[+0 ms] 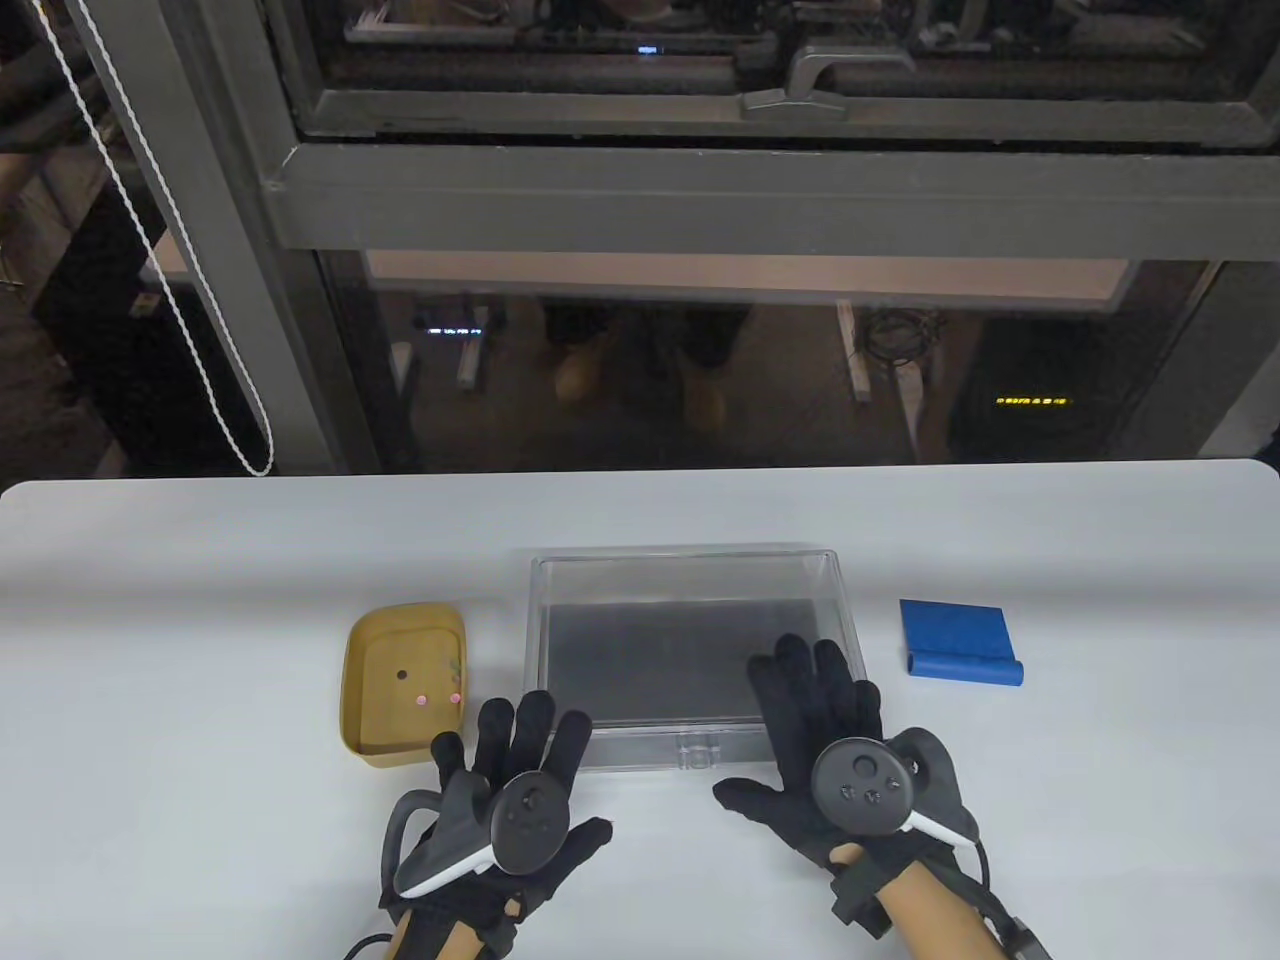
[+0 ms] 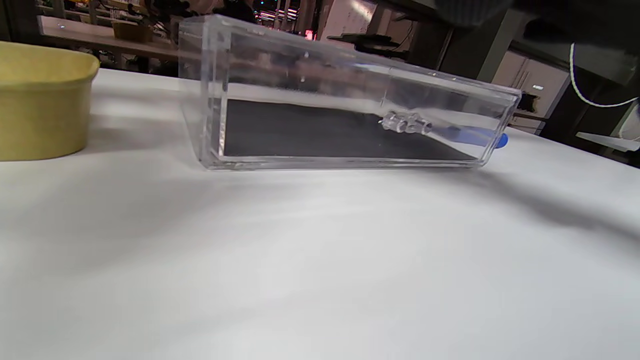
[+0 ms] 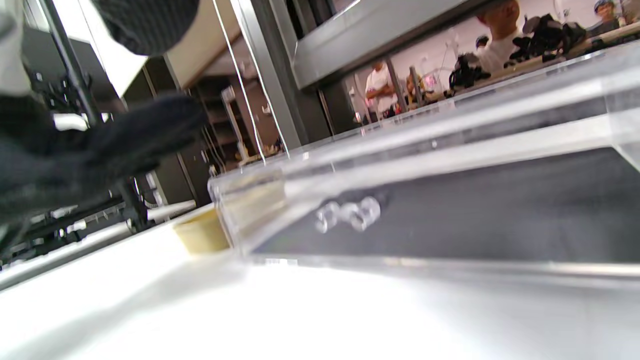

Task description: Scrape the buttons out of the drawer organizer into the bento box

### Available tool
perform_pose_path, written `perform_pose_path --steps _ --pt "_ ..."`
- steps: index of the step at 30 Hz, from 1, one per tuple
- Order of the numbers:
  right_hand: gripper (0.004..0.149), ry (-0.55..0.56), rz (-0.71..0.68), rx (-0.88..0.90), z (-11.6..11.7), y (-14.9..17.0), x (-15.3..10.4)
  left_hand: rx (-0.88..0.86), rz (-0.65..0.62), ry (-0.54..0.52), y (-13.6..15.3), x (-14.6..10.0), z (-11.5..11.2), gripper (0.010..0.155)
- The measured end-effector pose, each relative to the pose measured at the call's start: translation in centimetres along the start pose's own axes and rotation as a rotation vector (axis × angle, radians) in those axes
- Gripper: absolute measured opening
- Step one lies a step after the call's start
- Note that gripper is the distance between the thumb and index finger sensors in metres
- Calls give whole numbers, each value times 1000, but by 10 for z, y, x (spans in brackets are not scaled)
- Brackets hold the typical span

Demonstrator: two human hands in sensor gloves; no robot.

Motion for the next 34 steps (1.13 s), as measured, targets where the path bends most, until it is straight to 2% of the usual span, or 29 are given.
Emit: perform_pose_path --steps 7,13,34 --pt "104 -97 7 -44 28 -2 0 4 -25 -11 -4 1 -2 85" --pt "104 -131 14 -51 34 -3 -2 8 -42 23 -7 6 -9 85" --pt "102 -136 20 -42 36 8 -4 24 -35 45 -10 8 -13 84"
Point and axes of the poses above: the tracker on the back of each hand, its own y axis roughly to the little-finger side, its own x axis roughly from the wrist to the fingertips, z = x × y, the point moved 1 cm from there along x, roughly from the wrist to the fingertips, and after that the axes turned 12 degrees about -z, right-handed, at the moved point
